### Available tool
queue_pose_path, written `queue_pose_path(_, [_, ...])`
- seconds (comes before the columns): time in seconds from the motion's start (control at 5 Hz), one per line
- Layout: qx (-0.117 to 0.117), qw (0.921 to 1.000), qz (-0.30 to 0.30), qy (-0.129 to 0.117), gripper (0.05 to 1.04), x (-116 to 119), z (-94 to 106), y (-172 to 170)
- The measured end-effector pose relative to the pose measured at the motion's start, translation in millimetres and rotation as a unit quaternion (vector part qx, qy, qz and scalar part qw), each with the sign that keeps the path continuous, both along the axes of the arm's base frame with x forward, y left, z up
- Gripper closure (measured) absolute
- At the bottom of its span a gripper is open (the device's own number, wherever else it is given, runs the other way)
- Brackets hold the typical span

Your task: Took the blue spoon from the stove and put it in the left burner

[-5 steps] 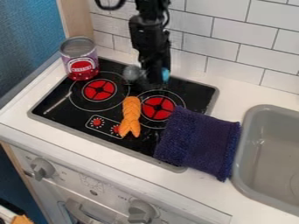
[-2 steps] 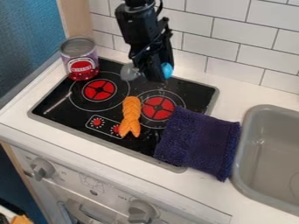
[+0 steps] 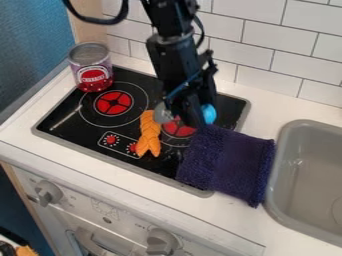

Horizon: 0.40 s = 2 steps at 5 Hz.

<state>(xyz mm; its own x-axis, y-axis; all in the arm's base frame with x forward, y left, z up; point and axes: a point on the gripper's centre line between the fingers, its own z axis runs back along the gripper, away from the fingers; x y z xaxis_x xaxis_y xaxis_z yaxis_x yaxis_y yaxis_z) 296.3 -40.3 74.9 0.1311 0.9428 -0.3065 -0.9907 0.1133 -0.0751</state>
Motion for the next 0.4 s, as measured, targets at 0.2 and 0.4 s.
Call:
queue_pose_path(0.2, [-0.015, 0.9997, -0.013, 0.010, 0.662, -7.0, -2.3, -8.2])
queue_pose_path(0.4, [-0.005, 0.9995, -0.029, 0.016, 0.662, -6.2, -11.8, -8.6])
